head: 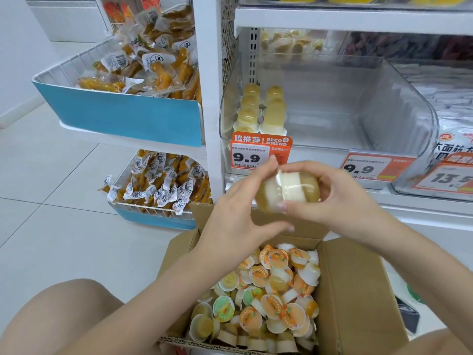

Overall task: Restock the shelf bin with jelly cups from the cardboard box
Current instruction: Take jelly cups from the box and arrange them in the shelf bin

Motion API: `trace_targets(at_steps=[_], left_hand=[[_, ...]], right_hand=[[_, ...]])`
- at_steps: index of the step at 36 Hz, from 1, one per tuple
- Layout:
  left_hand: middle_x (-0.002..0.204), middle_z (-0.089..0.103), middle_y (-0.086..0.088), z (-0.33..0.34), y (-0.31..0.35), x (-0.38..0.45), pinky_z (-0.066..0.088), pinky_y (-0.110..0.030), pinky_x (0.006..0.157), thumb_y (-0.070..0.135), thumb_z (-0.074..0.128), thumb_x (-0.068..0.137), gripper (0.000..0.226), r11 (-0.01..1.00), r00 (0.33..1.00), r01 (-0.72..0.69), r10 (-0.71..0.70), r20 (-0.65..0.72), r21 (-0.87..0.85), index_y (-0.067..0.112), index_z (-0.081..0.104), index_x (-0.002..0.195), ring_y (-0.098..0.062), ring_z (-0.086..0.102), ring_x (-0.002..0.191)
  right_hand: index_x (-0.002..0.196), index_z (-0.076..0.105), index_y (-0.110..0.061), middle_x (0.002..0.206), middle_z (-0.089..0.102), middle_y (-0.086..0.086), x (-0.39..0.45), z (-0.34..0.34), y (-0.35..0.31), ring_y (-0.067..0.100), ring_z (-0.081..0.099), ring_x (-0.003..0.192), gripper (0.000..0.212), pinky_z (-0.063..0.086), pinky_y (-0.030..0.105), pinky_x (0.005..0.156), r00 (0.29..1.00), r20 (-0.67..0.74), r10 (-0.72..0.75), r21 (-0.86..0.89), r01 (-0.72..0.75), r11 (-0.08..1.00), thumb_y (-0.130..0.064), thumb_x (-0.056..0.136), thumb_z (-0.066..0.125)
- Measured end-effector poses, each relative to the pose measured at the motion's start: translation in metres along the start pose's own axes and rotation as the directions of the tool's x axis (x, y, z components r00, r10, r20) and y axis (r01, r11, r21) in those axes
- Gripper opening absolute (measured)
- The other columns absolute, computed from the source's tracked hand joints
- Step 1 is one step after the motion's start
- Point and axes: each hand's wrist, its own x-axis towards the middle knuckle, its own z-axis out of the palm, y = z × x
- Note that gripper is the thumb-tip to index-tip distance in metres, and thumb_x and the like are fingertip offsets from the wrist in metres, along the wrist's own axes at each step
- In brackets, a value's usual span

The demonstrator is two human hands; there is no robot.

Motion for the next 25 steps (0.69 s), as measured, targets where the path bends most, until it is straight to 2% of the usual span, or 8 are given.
trace_targets(at_steps=[2,4,6,8,12,14,17,25], left_hand=[[0.14,0.04,0.02,-0.009,-0.002,0.007,0.035,-0.026,0.108,0.037,0.083,0.065,0.097,0.999,0.999,0.032,-0.032,0.0,0.012,0.037,0.025,0.143,0.004,0.035,0.132],[0.134,0.042,0.019,-0.02,-0.009,0.015,0.038,-0.026,0.105,0.036,0.079,0.07,0.082,0.994,0.998,0.069,-0.068,-0.019,0.087,0.033,0.035,0.139,0.005,0.037,0.125],[0.121,0.051,0.018,-0.028,-0.02,0.024,0.044,-0.025,0.097,0.03,0.076,0.075,0.06,0.979,0.993,0.115,-0.117,0.001,0.17,0.027,0.048,0.128,0.004,0.047,0.111],[0.115,0.058,0.013,-0.03,-0.031,0.031,0.05,-0.027,0.088,0.024,0.074,0.078,0.05,0.965,0.984,0.158,-0.171,0.045,0.209,0.024,0.052,0.122,0.0,0.055,0.1],[0.115,0.058,0.008,-0.025,-0.041,0.04,0.049,-0.023,0.084,0.019,0.07,0.081,0.042,0.956,0.965,0.164,-0.206,0.16,0.242,0.023,0.053,0.119,-0.001,0.057,0.096],[0.119,0.056,0.008,-0.023,-0.043,0.044,0.046,-0.02,0.084,0.02,0.068,0.082,0.041,0.952,0.957,0.146,-0.204,0.204,0.268,0.023,0.052,0.12,-0.002,0.056,0.098],[0.124,0.053,0.009,-0.021,-0.047,0.05,0.042,-0.016,0.081,0.022,0.066,0.084,0.044,0.949,0.951,0.134,-0.205,0.234,0.286,0.023,0.05,0.124,-0.001,0.055,0.101],[0.127,0.051,0.008,-0.015,-0.053,0.064,0.047,-0.025,0.087,0.023,0.064,0.085,0.044,0.959,0.952,0.121,-0.185,0.244,0.257,0.024,0.047,0.125,-0.004,0.054,0.104]], right_hand=[[0.106,0.067,-0.03,0.1,0.069,-0.005,0.006,-0.014,-0.009,0.011,0.067,0.087,0.064,0.055,0.027,0.08,0.996,-0.091,-0.024,-0.024,0.022,0.999,-0.047,0.045,0.077],[0.105,0.067,-0.029,0.096,0.067,-0.008,0.018,-0.031,-0.02,0.005,0.064,0.081,0.061,0.055,0.022,0.076,0.98,-0.185,-0.071,-0.075,0.058,0.996,-0.045,0.047,0.078],[0.108,0.066,-0.027,0.097,0.064,-0.012,0.038,-0.048,-0.03,0.0,0.058,0.081,0.057,0.049,0.017,0.075,0.955,-0.25,-0.161,-0.273,0.09,0.958,-0.039,0.055,0.083],[0.113,0.064,-0.027,0.104,0.062,-0.012,0.065,-0.06,-0.037,0.005,0.056,0.092,0.057,0.042,0.019,0.083,0.938,-0.243,-0.248,-0.486,0.103,0.868,-0.037,0.061,0.084],[0.12,0.061,-0.022,0.119,0.06,0.0,0.122,-0.061,-0.032,0.017,0.052,0.113,0.061,0.033,0.021,0.088,0.964,-0.002,-0.264,-0.718,0.183,0.672,-0.03,0.064,0.084],[0.121,0.062,-0.019,0.12,0.06,0.006,0.144,-0.056,-0.023,0.023,0.052,0.114,0.061,0.035,0.024,0.09,0.963,0.148,-0.224,-0.774,0.254,0.581,-0.026,0.064,0.084],[0.121,0.062,-0.021,0.12,0.062,0.002,0.167,-0.05,-0.012,0.021,0.054,0.11,0.06,0.039,0.027,0.091,0.935,0.325,-0.145,-0.805,0.354,0.476,-0.022,0.065,0.082],[0.122,0.062,-0.023,0.119,0.061,0.0,0.19,-0.04,-0.008,0.021,0.056,0.105,0.057,0.044,0.029,0.089,0.861,0.506,-0.051,-0.807,0.494,0.324,-0.029,0.068,0.081]])
